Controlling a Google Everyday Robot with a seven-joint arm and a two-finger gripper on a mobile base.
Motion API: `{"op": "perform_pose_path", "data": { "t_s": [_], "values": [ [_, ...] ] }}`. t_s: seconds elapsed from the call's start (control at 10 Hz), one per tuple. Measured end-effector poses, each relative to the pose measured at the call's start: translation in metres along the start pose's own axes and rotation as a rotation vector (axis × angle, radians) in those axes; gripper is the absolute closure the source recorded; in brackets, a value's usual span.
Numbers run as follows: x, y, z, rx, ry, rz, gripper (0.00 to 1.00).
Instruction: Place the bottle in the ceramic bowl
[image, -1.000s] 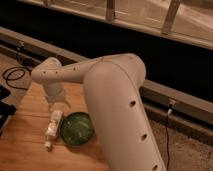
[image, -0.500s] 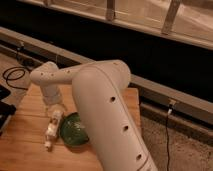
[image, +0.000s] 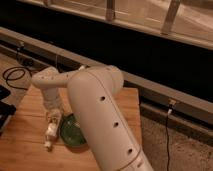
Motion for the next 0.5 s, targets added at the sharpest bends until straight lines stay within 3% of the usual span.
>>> {"op": "perform_pose_path", "data": {
  "t_s": [0.2,0.5],
  "values": [
    [0.0007,0.0016,0.0096,-0.005,0.027,0.0,0.36],
    [0.0029,-0.0015,0.0079,-0.009,0.006,0.001,0.62]
  ]
}}
